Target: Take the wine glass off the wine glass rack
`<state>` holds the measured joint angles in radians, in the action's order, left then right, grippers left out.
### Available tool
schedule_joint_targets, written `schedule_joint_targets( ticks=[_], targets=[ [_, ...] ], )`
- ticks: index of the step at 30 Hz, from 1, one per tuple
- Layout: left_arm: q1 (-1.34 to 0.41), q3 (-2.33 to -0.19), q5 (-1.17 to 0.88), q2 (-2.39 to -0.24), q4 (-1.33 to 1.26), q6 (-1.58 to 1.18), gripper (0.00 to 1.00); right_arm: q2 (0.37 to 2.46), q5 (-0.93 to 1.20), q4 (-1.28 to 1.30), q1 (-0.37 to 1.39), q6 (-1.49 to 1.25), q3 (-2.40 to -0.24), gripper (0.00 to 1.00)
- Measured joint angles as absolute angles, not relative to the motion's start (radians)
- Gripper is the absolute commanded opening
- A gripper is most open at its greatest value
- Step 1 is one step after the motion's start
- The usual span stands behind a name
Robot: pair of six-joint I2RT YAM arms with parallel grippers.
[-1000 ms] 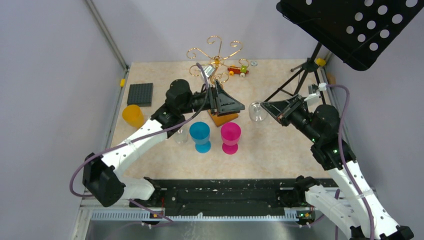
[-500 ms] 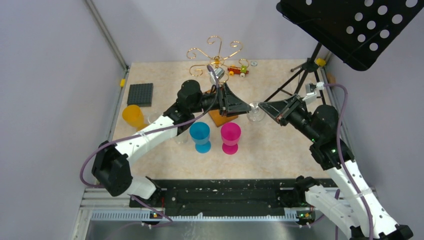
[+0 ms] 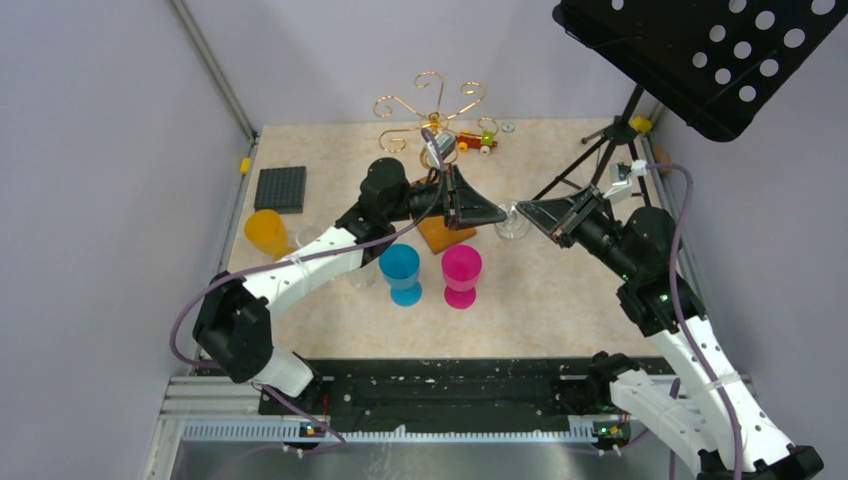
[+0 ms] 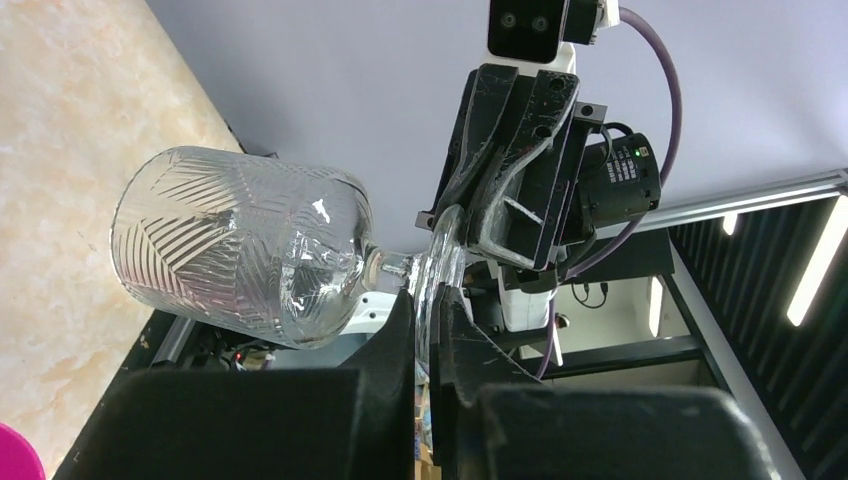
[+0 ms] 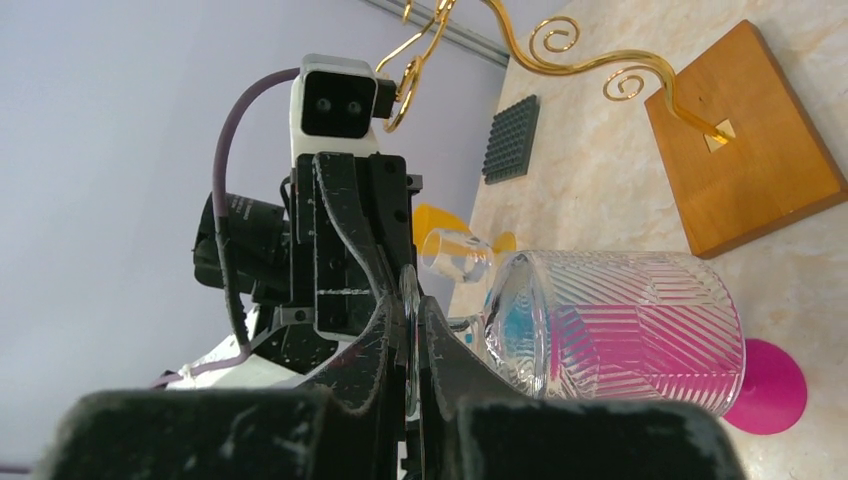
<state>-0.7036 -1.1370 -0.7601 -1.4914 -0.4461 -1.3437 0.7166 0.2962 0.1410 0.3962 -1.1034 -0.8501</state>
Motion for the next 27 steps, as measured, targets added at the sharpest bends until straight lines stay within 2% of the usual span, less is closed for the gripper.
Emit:
schedule_joint_targets(
  ticks=[1,3,4,7,9,13,19,27],
  targets=[
    [-0.702,-1.139,-0.765,-1.493,-0.448,-1.346,0.00,0.717,0.295,0.141,0.396,-1.099,-0.850,0.15],
    [-0.701,-1.141,-0.770,-1.495,-0.449,-1.347,0.00,0.719,0.294,0.140,0.396,-1.090,-0.850,0.49],
    [-0.702,-1.141,-0.770,-1.495,-0.450,-1.348,0.00,0.721,0.295,0.138,0.397,-1.079,-0.851,0.60],
    [-0.707,-1.141,-0.776,-1.495,-0.450,-1.355,0.00,0.723,0.299,0.134,0.397,-1.058,-0.852,0.79],
    [-0.706,-1.141,-0.780,-1.495,-0.454,-1.362,0.00,0.722,0.302,0.110,0.397,-1.041,-0.854,0.83],
    [-0.691,-1.141,-0.797,-1.489,-0.473,-1.403,0.00,0.712,0.287,0.075,0.397,-0.994,-0.872,0.84],
    [-0.622,-1.147,-0.800,-1.434,-0.523,-1.497,0.00,0.602,0.167,0.039,0.397,-0.938,-0.873,0.88],
    [-0.578,-1.235,-0.770,-1.394,-0.682,-1.644,0.00,0.541,0.157,-0.138,0.397,-0.935,-0.862,0.89]
  ],
)
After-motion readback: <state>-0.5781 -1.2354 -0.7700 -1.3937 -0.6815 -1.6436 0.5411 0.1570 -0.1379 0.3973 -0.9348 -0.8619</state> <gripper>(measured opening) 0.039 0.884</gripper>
